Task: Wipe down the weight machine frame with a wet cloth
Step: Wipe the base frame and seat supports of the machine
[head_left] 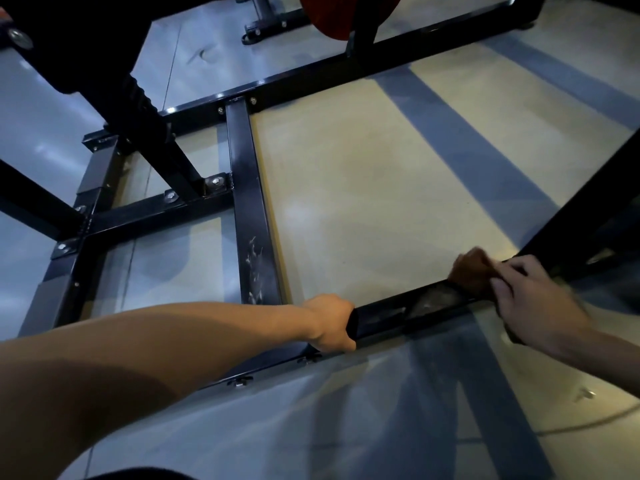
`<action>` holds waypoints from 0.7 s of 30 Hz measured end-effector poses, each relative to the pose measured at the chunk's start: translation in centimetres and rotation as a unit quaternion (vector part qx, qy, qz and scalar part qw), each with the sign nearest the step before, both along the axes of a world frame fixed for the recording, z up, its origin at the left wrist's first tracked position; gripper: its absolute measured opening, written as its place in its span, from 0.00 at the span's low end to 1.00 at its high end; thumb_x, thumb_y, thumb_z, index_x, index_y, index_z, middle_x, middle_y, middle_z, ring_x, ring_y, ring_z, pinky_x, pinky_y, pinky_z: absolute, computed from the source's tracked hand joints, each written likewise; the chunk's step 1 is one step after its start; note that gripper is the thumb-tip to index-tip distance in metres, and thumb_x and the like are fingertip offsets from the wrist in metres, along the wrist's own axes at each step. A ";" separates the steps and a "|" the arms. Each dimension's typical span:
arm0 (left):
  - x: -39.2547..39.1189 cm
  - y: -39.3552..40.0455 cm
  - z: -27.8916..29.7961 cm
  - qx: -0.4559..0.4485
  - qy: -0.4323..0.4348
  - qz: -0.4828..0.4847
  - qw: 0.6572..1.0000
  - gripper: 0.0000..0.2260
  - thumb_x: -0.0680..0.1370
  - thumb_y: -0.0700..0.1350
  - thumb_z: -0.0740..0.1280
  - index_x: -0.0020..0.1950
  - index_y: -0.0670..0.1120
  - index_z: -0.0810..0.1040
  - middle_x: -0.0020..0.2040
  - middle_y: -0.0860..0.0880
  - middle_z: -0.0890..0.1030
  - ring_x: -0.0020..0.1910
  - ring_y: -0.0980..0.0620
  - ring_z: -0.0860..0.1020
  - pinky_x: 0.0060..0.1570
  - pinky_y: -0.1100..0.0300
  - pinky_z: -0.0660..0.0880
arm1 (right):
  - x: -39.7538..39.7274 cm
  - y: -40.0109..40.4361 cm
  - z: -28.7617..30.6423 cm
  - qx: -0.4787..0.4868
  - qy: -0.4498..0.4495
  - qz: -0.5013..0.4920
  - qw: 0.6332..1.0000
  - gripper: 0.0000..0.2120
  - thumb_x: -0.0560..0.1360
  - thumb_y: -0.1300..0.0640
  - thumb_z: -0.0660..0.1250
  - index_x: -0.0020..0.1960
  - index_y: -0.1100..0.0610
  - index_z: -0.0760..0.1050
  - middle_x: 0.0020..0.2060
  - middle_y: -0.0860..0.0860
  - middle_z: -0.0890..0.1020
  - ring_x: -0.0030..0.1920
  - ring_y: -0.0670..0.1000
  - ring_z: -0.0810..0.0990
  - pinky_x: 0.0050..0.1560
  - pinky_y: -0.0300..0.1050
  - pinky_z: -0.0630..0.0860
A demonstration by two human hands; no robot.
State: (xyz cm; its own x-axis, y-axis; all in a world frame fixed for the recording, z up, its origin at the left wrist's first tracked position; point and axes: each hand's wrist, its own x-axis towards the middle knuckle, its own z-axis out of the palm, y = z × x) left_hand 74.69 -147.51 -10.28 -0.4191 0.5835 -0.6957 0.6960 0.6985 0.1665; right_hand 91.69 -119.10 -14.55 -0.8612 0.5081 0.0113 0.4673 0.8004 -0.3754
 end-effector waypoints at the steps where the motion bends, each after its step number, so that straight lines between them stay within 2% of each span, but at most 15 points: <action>1: 0.0 0.0 -0.1 -0.001 -0.001 -0.001 1.000 0.15 0.78 0.54 0.72 0.56 0.45 0.75 0.51 0.44 0.81 0.50 0.43 0.79 0.43 0.52 0.77 | -0.2 -0.1 0.3 -0.010 -0.016 -0.029 0.999 0.19 0.82 0.49 0.59 0.71 0.49 0.73 0.61 0.49 0.69 0.46 0.64 0.81 0.50 0.55 0.78; 4: -0.1 0.0 -0.1 -0.001 0.003 -0.005 1.000 0.14 0.77 0.54 0.72 0.54 0.46 0.74 0.51 0.45 0.80 0.50 0.43 0.79 0.43 0.52 0.77 | -0.7 -3.1 0.9 -0.009 -0.014 0.002 1.000 0.22 0.81 0.48 0.58 0.74 0.48 0.71 0.62 0.48 0.70 0.50 0.62 0.82 0.51 0.56 0.79; 7: 0.0 0.1 -0.2 0.001 0.007 -0.009 1.000 0.14 0.77 0.54 0.72 0.53 0.47 0.73 0.50 0.46 0.79 0.49 0.43 0.79 0.42 0.53 0.75 | -2.0 -7.9 1.8 -0.020 -0.066 0.132 0.989 0.23 0.84 0.46 0.57 0.79 0.44 0.65 0.69 0.42 0.69 0.57 0.52 0.81 0.55 0.49 0.77; 9: 0.0 0.2 -0.2 0.000 0.018 -0.018 1.000 0.15 0.77 0.55 0.72 0.53 0.46 0.72 0.50 0.45 0.79 0.48 0.43 0.78 0.42 0.54 0.74 | -2.8 -9.8 2.4 -0.014 -0.098 0.208 0.973 0.23 0.85 0.44 0.55 0.80 0.41 0.62 0.70 0.38 0.67 0.56 0.49 0.82 0.53 0.47 0.78; 11: 0.0 0.1 -0.3 -0.001 0.025 -0.021 0.999 0.15 0.77 0.55 0.72 0.53 0.47 0.71 0.50 0.45 0.78 0.47 0.44 0.77 0.42 0.54 0.73 | -2.6 -9.2 2.4 0.018 -0.089 0.233 0.968 0.22 0.85 0.42 0.55 0.79 0.39 0.62 0.69 0.36 0.68 0.54 0.49 0.83 0.49 0.47 0.78; 13: 0.0 0.1 -0.4 -0.002 0.021 -0.018 1.000 0.14 0.77 0.55 0.72 0.52 0.48 0.72 0.49 0.47 0.77 0.47 0.44 0.77 0.42 0.54 0.73 | -1.1 -6.6 1.4 0.042 -0.048 0.193 0.979 0.22 0.83 0.42 0.56 0.77 0.39 0.67 0.66 0.37 0.71 0.50 0.50 0.84 0.46 0.48 0.80; 16: -0.1 0.1 -0.4 -0.002 0.010 -0.012 1.000 0.14 0.77 0.54 0.72 0.54 0.46 0.75 0.49 0.46 0.79 0.48 0.44 0.78 0.42 0.54 0.74 | 0.8 -1.6 0.9 0.006 0.013 0.026 1.000 0.22 0.80 0.47 0.62 0.73 0.48 0.75 0.61 0.48 0.75 0.51 0.60 0.83 0.51 0.54 0.81; 19: 0.0 0.1 -0.2 0.001 0.005 -0.003 1.000 0.14 0.77 0.53 0.72 0.55 0.45 0.78 0.50 0.45 0.82 0.48 0.43 0.80 0.42 0.54 0.78 | 0.6 -0.3 1.7 -0.024 -0.032 -0.088 0.995 0.21 0.82 0.50 0.62 0.74 0.52 0.74 0.62 0.56 0.74 0.53 0.64 0.81 0.56 0.55 0.78; 21: 0.1 0.2 -0.1 -0.001 0.004 -0.002 1.000 0.14 0.76 0.53 0.72 0.55 0.45 0.78 0.50 0.44 0.82 0.49 0.43 0.80 0.44 0.53 0.79 | -0.2 -2.8 2.2 -0.026 -0.056 -0.072 0.995 0.22 0.83 0.49 0.60 0.76 0.49 0.70 0.63 0.55 0.70 0.51 0.64 0.81 0.54 0.54 0.77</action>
